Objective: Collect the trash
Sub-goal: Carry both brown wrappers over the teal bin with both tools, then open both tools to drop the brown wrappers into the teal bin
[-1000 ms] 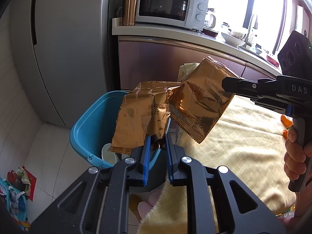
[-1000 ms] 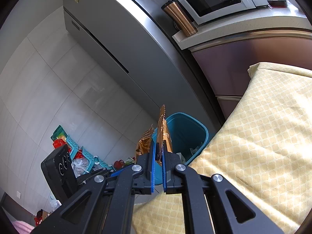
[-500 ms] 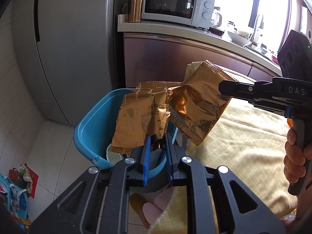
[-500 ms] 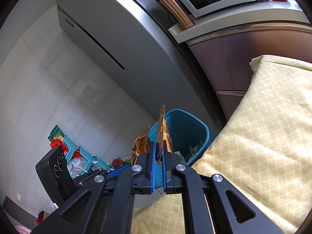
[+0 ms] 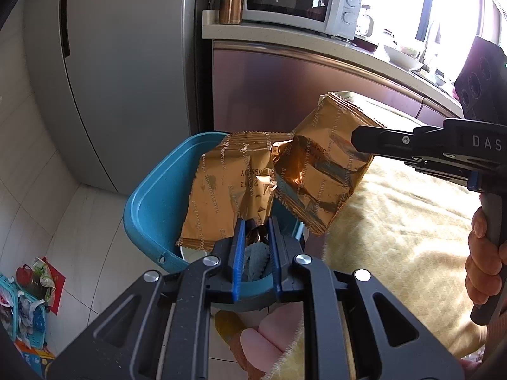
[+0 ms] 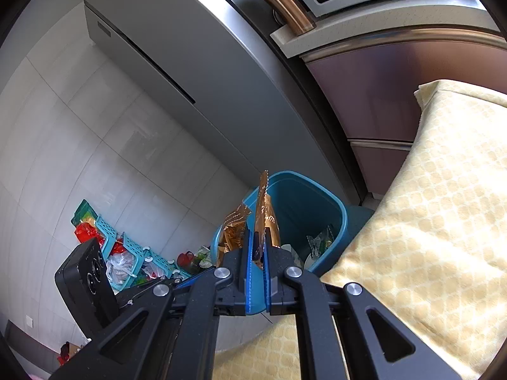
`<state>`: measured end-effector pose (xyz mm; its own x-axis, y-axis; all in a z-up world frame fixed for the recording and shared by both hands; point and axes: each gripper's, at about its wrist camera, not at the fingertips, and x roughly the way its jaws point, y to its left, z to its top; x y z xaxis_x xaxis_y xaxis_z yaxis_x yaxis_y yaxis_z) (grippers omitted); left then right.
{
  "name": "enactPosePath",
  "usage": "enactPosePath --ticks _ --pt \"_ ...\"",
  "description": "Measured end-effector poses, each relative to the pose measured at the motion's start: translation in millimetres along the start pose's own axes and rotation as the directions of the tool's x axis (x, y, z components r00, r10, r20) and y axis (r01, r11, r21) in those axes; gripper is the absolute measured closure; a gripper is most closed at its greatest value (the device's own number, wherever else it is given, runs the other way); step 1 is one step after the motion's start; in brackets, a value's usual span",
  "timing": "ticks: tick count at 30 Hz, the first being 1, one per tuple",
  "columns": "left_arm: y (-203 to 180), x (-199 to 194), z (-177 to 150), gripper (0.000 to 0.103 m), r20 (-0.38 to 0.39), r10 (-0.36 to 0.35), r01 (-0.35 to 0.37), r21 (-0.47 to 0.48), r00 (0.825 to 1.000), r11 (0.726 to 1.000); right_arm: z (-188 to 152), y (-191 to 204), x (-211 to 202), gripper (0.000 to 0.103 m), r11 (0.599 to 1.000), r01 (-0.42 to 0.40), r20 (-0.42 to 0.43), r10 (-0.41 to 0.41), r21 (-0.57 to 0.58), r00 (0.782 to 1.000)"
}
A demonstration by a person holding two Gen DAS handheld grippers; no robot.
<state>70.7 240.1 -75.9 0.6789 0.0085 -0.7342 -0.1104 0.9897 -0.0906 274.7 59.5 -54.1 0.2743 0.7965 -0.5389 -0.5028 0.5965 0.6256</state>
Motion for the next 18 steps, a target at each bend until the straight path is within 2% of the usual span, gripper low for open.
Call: enactPosePath --ticks 18 --pt "15 29 3 0.088 -0.051 0.016 -0.019 -0.05 0.999 0.999 3 3 48 0.096 0.999 0.041 -0.075 -0.04 0.005 0.996"
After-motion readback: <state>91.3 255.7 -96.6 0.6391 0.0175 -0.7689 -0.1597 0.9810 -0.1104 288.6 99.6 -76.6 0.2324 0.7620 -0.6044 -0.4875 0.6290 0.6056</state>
